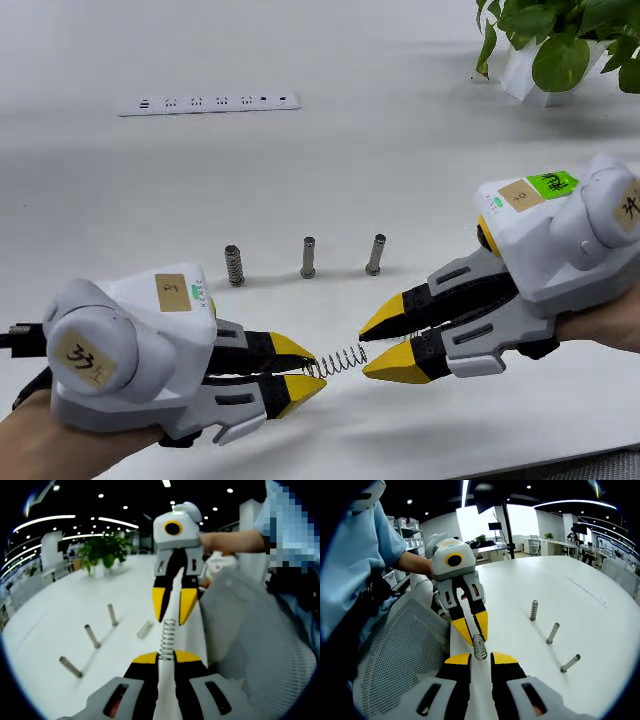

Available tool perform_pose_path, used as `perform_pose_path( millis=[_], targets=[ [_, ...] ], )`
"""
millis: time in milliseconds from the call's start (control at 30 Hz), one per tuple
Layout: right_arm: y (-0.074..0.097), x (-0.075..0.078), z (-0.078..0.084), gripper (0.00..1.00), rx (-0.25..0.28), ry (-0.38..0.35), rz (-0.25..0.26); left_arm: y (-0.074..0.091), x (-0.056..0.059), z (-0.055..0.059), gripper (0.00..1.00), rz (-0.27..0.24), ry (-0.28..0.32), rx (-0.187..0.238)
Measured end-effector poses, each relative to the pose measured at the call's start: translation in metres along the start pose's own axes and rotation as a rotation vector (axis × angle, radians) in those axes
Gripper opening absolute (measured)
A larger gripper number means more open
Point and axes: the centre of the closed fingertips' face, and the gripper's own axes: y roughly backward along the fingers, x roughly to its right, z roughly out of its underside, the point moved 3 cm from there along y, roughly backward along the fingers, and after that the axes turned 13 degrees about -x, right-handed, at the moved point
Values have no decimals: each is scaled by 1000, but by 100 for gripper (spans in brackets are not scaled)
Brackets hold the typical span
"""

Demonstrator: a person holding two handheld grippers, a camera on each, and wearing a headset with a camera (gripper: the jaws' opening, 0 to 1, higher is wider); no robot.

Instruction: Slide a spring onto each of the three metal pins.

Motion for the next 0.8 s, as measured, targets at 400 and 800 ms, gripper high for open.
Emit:
perform_pose_path(
  millis=[400, 800],
  targets=[
    [0, -5, 0, 12, -12, 7, -18, -2, 3, -1, 10, 17, -10, 3],
    [3, -11, -12, 12, -59, 83, 12, -11, 8, -2, 10, 27, -12, -38]
  ],
)
